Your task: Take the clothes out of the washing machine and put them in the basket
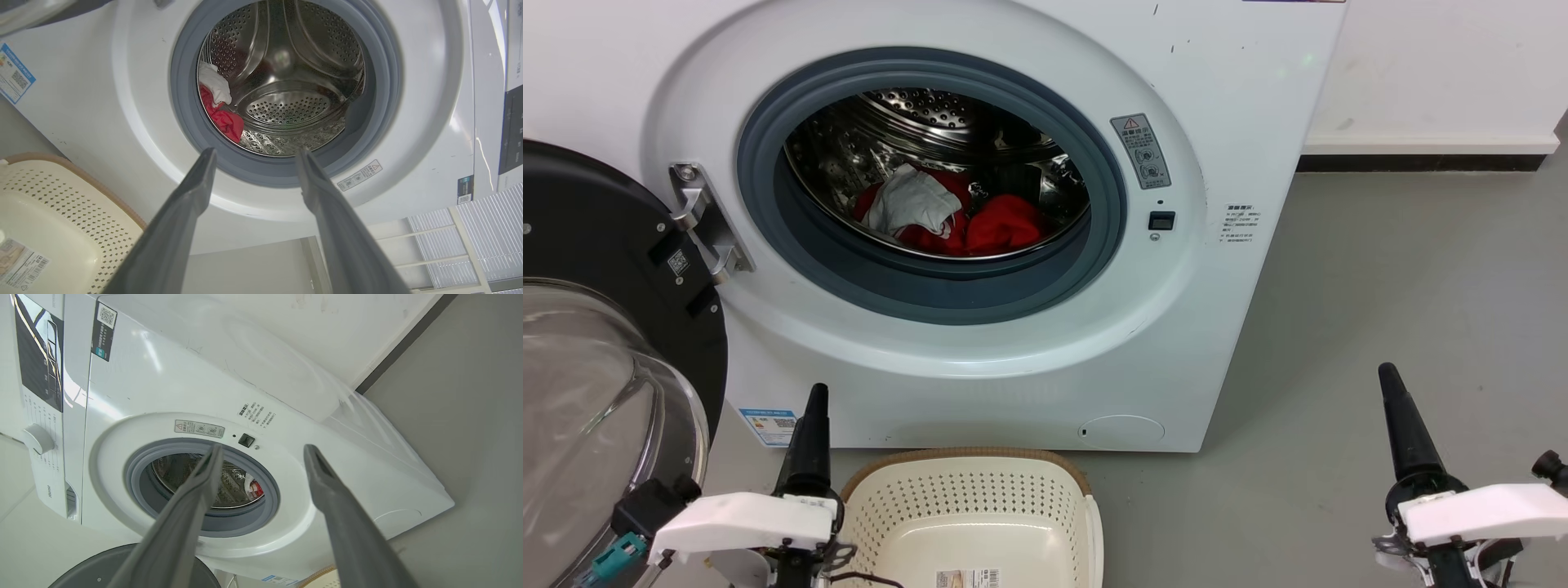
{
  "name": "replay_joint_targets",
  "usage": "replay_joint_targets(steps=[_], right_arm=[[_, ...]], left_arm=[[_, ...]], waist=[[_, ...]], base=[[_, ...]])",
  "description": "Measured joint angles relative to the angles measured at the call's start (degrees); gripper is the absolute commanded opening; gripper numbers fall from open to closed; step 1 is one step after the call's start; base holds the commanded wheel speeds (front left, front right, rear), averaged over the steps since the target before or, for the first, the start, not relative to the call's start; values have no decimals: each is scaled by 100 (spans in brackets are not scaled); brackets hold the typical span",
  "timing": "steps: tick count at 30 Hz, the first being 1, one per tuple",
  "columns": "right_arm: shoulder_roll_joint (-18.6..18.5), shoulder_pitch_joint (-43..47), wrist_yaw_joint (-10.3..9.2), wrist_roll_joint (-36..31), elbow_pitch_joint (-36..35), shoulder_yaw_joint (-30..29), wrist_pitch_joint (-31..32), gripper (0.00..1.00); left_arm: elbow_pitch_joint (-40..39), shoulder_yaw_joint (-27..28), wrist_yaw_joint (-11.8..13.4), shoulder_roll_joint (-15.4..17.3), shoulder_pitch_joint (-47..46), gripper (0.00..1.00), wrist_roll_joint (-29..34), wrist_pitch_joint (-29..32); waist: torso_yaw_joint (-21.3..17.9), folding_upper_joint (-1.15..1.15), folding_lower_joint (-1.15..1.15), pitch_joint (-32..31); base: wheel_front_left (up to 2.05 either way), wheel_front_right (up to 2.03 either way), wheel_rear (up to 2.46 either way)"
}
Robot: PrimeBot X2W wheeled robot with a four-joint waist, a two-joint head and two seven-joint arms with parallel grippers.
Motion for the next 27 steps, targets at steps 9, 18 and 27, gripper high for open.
replay_joint_targets(steps=[9,18,27], right_arm=[[0,130,0,-1147,-243,171,-183,100],[0,253,0,-2003,-413,255,-366,100],[0,321,1,-2759,-587,319,-526,100]], left_arm=[[-175,-182,204,1,96,100,954,-197],[-294,-325,356,4,194,100,1790,-358],[-400,-407,485,8,287,100,2487,-524]], waist=[[1,0,0,-4],[3,0,0,-18],[5,0,0,-27]], base=[[0,0,0],[0,0,0],[0,0,0]])
